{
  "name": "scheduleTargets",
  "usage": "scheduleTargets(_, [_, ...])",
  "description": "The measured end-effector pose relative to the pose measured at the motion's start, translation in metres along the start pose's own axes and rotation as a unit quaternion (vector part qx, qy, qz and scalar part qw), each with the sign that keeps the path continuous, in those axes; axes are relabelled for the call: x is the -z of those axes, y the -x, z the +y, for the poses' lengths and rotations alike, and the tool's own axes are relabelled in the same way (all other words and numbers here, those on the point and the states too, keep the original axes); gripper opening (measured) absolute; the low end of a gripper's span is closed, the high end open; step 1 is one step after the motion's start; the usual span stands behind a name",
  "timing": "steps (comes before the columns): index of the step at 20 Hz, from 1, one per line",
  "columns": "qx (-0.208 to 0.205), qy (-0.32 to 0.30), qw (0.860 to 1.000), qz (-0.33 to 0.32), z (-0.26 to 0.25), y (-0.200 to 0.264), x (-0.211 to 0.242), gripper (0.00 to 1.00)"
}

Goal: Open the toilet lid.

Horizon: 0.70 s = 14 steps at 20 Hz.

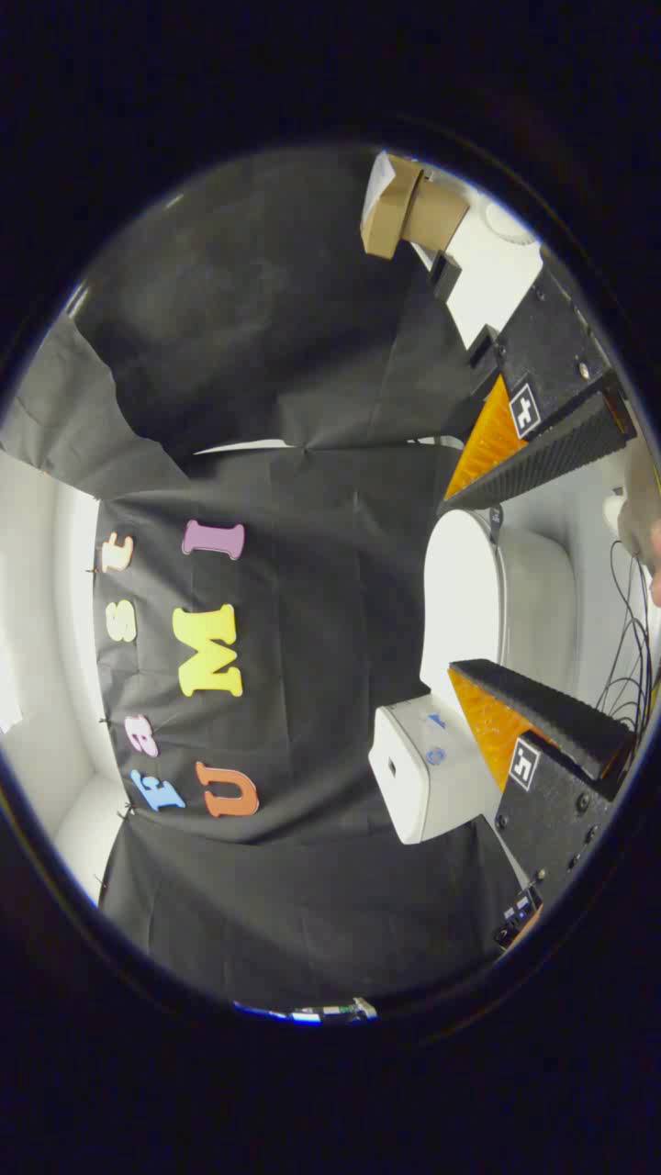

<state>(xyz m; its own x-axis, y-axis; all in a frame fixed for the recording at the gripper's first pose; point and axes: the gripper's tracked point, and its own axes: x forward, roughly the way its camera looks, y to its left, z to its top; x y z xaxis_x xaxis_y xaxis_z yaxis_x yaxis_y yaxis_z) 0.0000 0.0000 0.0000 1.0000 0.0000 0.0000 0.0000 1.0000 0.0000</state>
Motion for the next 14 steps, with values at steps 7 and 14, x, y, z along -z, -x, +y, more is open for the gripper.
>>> scheduleTargets(7, [0.001, -0.007, 1.000, 0.000, -0.005, 0.000, -0.007, 1.00])
scheduleTargets(14, [0.004, -0.025, 1.000, 0.005, -0.009, -0.014, -0.008, 1.00])
